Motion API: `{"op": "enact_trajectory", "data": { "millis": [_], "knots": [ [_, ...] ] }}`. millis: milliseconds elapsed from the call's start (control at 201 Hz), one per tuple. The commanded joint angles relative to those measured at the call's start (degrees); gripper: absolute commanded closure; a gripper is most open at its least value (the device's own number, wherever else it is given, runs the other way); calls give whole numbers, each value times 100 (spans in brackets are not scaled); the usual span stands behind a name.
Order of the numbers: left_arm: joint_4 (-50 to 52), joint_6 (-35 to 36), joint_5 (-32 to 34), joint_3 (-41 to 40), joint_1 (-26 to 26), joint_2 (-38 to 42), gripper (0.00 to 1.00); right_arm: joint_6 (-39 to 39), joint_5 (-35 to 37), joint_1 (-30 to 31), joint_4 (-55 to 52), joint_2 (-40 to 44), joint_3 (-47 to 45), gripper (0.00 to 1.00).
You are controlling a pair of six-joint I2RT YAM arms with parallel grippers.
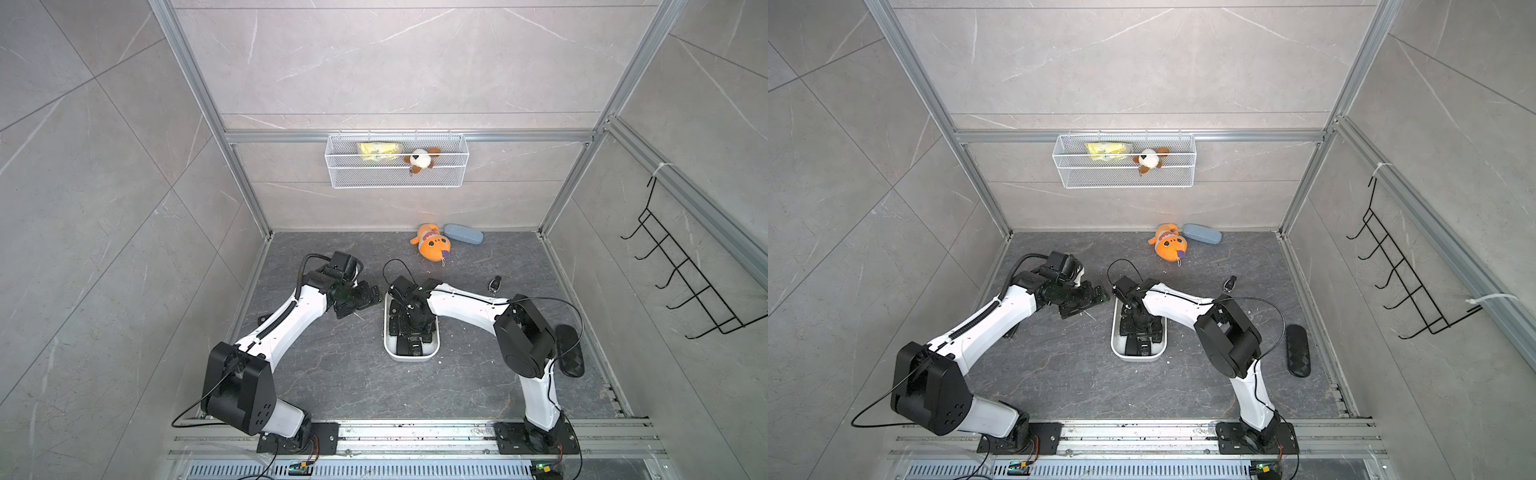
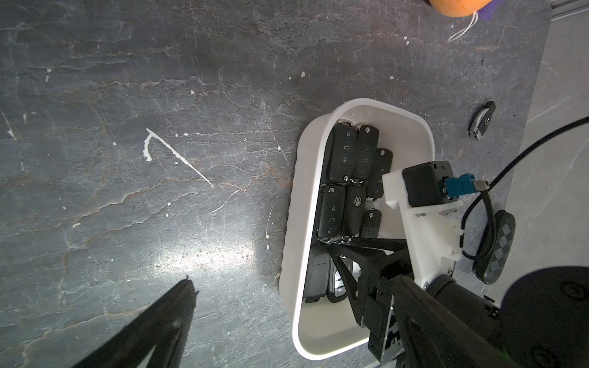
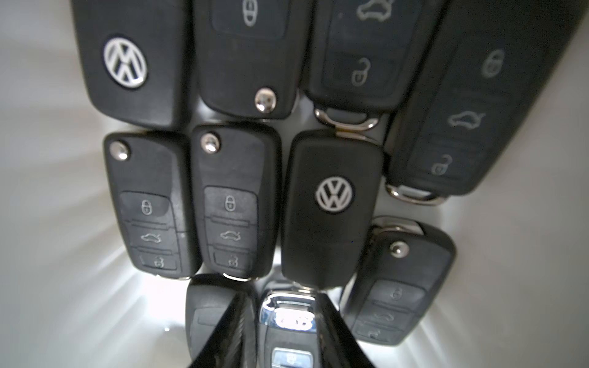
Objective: Place the car key into the storage box
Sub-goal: Place the car key in the storage box.
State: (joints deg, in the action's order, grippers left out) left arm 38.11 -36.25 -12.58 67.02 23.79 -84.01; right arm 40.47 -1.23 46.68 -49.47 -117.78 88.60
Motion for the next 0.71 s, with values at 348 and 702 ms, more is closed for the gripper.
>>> {"op": "enact_trajectory", "data": {
  "millis": [348, 702],
  "knots": [
    [64, 70, 125, 135, -50, 117, 0, -90, 412, 8, 302, 1280, -392, 36],
    [429, 115, 961, 302, -234, 157, 0, -415, 307, 4, 1806, 2489, -1335, 0]
  ]
}}
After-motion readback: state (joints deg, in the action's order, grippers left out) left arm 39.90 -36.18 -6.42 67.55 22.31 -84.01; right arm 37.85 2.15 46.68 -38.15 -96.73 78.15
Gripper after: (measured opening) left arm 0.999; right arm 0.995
